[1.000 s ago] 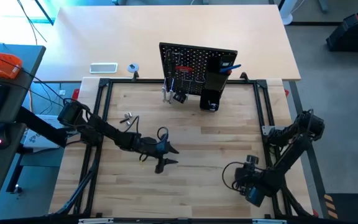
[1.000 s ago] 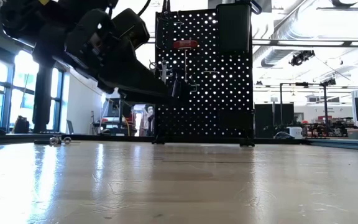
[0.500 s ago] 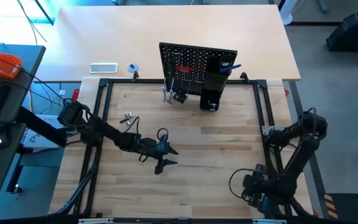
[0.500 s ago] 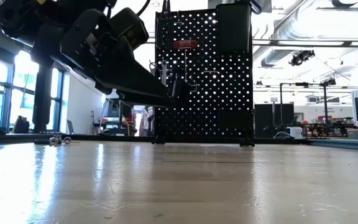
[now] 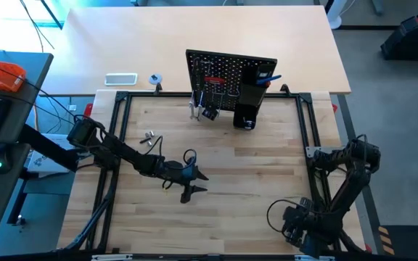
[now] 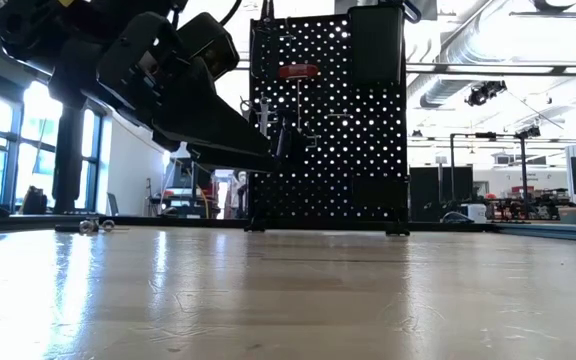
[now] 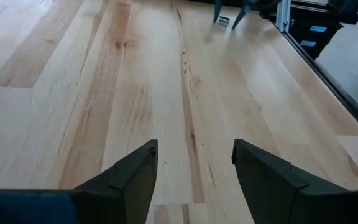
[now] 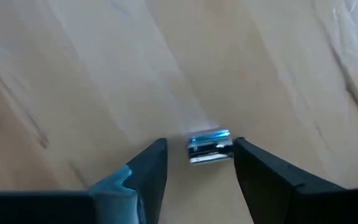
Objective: Hang tools onto peg board
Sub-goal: Put the socket into the bottom black bin on the peg board
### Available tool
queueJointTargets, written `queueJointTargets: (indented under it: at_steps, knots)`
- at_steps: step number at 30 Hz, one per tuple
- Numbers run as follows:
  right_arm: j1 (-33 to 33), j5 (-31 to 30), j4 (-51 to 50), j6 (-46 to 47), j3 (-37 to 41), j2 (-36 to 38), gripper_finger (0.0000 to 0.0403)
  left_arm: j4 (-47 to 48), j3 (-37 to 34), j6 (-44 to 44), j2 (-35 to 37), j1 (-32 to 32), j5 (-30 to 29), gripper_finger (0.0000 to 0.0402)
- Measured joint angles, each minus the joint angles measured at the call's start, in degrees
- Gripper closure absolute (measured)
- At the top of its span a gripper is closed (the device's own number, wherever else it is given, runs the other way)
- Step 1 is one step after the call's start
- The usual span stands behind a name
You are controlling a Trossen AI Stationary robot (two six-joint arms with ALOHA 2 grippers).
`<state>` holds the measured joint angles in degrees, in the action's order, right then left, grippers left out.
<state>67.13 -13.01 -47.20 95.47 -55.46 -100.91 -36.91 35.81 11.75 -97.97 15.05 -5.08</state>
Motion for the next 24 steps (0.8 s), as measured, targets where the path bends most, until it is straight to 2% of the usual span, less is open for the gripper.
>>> queueJointTargets:
  at_steps: [4, 8, 15, 19, 24]
  knots:
    - [0.11, 2.65, 1.52, 0.10, -0.30, -2.27, 0.0268, -0.36, -0.02, 0.00, 0.00, 0.00, 0.03, 0.0201]
    - [1.13, 0.59, 1.83, 1.16, -0.24, -2.40, 0.0338, -0.42, -0.02, 0.02, 0.00, 0.13, 0.02, 0.0201]
    - [1.25, -0.58, 1.30, 1.61, -0.17, -2.44, 0.0339, -0.95, -0.04, 0.22, 0.00, 0.30, 0.04, 0.0201]
    - [1.18, -1.22, 0.72, 2.20, -0.13, -2.51, 0.0322, -1.00, -0.04, 0.33, 0.00, 0.42, 0.04, 0.0201]
    - [0.73, -2.05, 0.55, 2.06, -0.13, -2.55, 0.0330, -1.14, -0.04, 0.66, 0.00, 0.44, 0.04, 0.0201]
